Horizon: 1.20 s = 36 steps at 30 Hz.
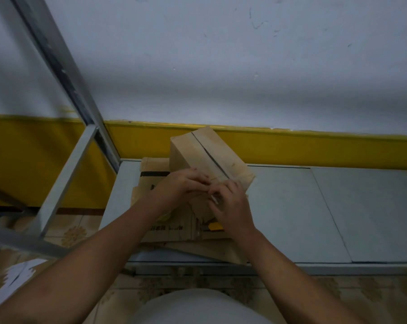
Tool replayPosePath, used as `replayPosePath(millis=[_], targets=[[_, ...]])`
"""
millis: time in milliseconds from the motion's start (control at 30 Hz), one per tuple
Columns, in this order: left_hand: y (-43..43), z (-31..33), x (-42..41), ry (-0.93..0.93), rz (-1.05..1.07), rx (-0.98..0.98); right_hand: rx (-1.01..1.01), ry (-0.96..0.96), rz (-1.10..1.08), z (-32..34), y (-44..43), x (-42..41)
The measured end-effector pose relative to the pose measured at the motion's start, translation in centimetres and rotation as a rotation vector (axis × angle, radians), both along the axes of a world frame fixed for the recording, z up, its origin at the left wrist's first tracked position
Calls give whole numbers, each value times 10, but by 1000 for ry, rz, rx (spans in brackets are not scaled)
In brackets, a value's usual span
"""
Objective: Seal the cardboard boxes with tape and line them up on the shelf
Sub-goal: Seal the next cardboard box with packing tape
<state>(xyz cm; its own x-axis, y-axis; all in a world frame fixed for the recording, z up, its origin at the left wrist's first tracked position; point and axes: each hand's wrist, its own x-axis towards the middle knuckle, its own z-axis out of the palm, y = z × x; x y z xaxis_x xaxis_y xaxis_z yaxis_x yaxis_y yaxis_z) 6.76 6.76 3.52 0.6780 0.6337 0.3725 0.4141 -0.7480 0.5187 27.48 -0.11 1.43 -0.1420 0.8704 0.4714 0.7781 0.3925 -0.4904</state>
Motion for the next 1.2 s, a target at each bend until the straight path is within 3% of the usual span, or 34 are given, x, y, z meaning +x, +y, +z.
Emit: replayPosePath(millis=[367, 467, 600, 667, 767, 1033, 1200], targets=[[-9, -3, 9, 20, 156, -5, -40, 12, 61, -3, -2, 12], [-27, -7, 13, -79, 389, -174, -90, 73, -37, 4, 0, 31], [-48, -12, 21, -266, 584, -455, -175, 383, -313, 13, 25, 74], [-54, -11, 27, -325, 579, -600, -355, 512, -290, 17, 38, 86], [-58, -8, 40, -352, 539, -625, -491, 610, -176, 15, 41, 91], [-44, -4, 39, -442, 494, -571, -360, 660, -256, 7, 4, 78], [-34, -15, 24, -437, 448, -582, -383, 636, -242, -4, -4, 73]])
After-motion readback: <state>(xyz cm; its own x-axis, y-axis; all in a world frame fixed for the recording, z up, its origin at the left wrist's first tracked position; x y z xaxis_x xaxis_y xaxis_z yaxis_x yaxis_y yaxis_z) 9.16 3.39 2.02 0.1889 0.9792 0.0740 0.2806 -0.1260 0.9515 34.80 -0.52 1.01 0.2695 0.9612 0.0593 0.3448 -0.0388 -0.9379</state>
